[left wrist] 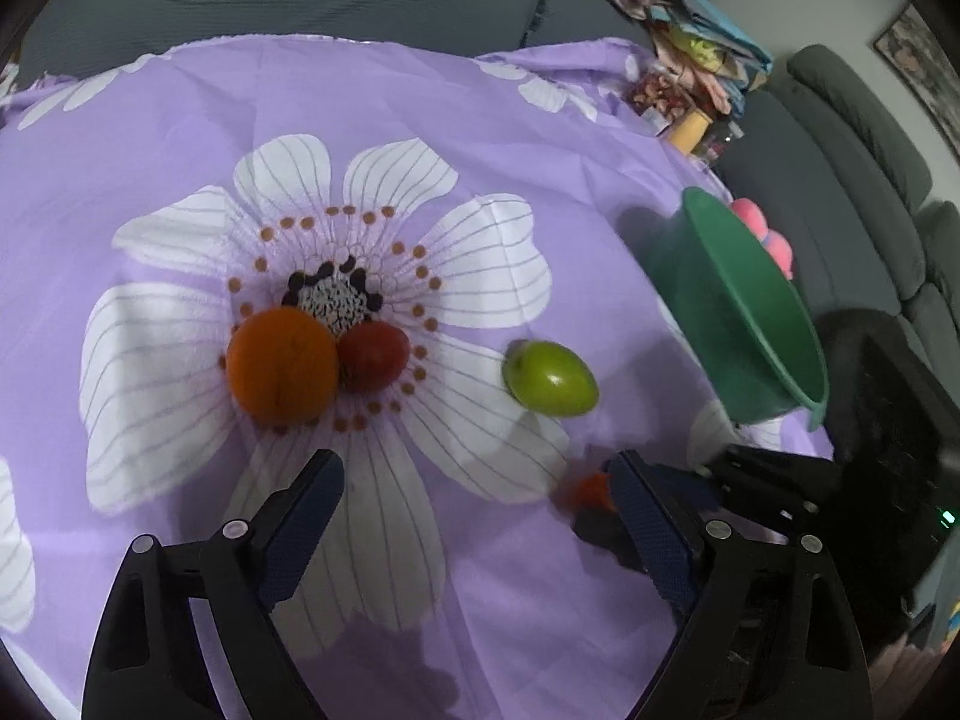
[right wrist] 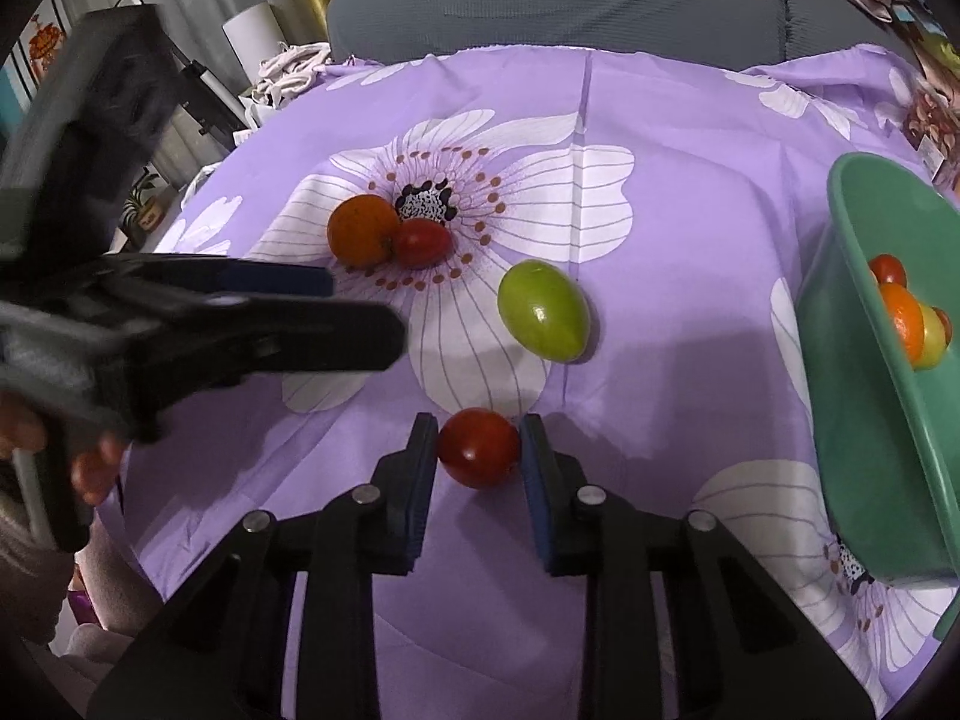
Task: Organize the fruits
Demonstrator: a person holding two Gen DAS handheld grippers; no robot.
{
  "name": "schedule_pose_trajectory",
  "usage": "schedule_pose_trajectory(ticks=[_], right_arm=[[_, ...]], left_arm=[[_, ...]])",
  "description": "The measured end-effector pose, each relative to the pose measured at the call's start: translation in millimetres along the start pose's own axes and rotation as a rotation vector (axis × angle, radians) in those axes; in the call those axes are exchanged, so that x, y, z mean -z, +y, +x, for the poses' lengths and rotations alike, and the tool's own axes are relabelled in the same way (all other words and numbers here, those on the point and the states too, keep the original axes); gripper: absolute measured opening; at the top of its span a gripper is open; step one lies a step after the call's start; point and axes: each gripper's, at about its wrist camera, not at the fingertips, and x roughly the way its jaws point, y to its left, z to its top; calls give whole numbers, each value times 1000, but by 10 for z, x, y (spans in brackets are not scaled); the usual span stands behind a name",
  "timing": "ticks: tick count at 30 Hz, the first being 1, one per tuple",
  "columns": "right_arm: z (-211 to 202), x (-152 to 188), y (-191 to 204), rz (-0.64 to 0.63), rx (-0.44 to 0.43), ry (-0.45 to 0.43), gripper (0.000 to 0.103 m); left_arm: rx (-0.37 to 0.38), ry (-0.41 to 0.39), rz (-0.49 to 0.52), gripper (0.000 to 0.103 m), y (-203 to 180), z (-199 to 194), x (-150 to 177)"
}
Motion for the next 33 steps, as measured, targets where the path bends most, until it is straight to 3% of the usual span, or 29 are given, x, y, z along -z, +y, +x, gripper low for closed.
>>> schedule_pose_trajectory(ticks=[8,10,17,20,24,30,33], right_arm=[[-27,19,-54,22,-32,-19,28],[-30,23,-70,26,-38,-22,28],[-36,38,-121,38,-53,-28,28],[-36,43,-120,40,-56,-29,28],[-52,52,-131,43,-54,-30,28],[-47,56,-146,46,-53,-30,28],[-60,57,-147,44,-51,-33,28]], left_arm=[[-41,-29,38,88,50,130,-188],[-57,-17,49,76,65,180,-223],[-76,-5,81,65,80,253,-311],[-112,12,89,49,64,322,-345],[-145,8,95,47,34,355,-368],[-176,7,87,32,51,350,-362],[-182,13,62,32,84,311,-338]])
